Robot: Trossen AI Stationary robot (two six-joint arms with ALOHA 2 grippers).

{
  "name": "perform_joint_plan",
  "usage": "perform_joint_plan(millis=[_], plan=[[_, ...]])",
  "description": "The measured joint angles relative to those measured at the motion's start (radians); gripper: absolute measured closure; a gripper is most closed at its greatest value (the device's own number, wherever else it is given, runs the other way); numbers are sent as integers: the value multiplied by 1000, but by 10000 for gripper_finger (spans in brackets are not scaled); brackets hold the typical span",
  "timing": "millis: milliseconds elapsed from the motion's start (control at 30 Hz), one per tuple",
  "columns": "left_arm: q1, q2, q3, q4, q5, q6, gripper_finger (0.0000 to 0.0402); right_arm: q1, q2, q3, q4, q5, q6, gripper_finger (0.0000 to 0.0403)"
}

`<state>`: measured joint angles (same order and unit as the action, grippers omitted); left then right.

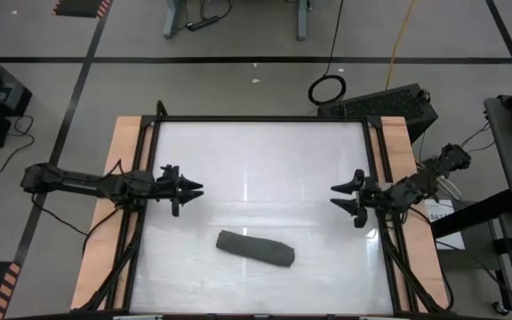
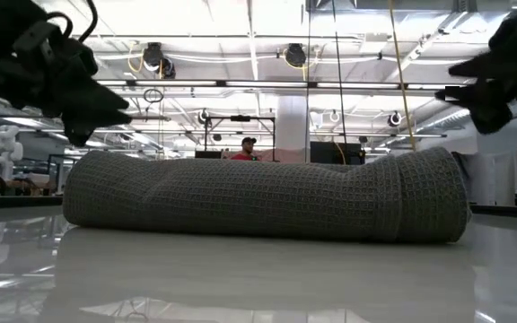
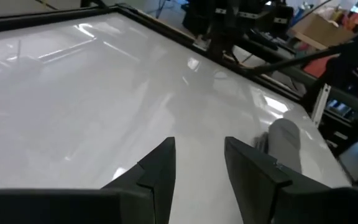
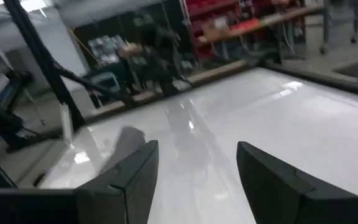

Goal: Roll towel
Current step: Return to Home Position

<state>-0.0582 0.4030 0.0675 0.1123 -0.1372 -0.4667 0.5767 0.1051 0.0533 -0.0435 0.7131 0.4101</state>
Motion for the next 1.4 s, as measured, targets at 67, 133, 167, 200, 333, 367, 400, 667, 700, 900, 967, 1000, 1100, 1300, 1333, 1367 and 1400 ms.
perform_joint_plan(millis=[67, 133, 167, 200, 333, 367, 400, 667, 700, 900, 967, 1000, 1100, 1300, 1333, 1367, 1400], plan=[[0, 0, -30, 38, -7, 0, 259, -2, -4, -1, 38, 9, -68, 195], [0, 0, -48, 45, -19, 0, 259, -9, -14, 0, 30, 24, -115, 195], [0, 0, -54, 47, -28, 1, 259, -13, -17, 0, 25, 26, -132, 195], [0, 0, -60, 45, -41, 0, 259, -18, -18, 0, 21, 27, -139, 195], [0, 0, -60, 35, -114, 2, 259, -27, -18, -1, 9, 17, -138, 195], [0, 0, -60, 39, -131, 7, 259, -27, -18, -1, 7, 14, -138, 195], [0, 0, -60, 41, -142, 16, 259, -27, -18, -1, 5, 14, -142, 195], [0, 0, -61, 46, -169, 109, 259, -27, -18, -1, 10, 19, -216, 195], [0, 0, -61, 45, -170, 126, 259, -27, -18, -1, 10, 19, -216, 195], [0, 0, -61, 78, -219, 225, 259, -27, -18, -1, 10, 19, -215, 195], [0, 0, -61, 111, -238, 243, 259, -27, -18, -1, 10, 19, -215, 195], [0, 0, -61, 127, -239, 245, 259, -27, -18, -1, 10, 19, -215, 195], [0, 0, -61, 144, -239, 240, 259, -27, -18, -1, 10, 19, -204, 195], [0, 0, -62, 143, -238, 240, 259, -27, -18, -1, 10, 19, -213, 195], [0, 0, -62, 142, -238, 240, 259, -27, -18, -1, 10, 19, -213, 195], [0, 0, -62, 142, -238, 240, 259, -27, -18, -1, 10, 19, -213, 195], [0, 0, -62, 142, -238, 240, 259, -27, -18, -1, 10, 19, -213, 195]])
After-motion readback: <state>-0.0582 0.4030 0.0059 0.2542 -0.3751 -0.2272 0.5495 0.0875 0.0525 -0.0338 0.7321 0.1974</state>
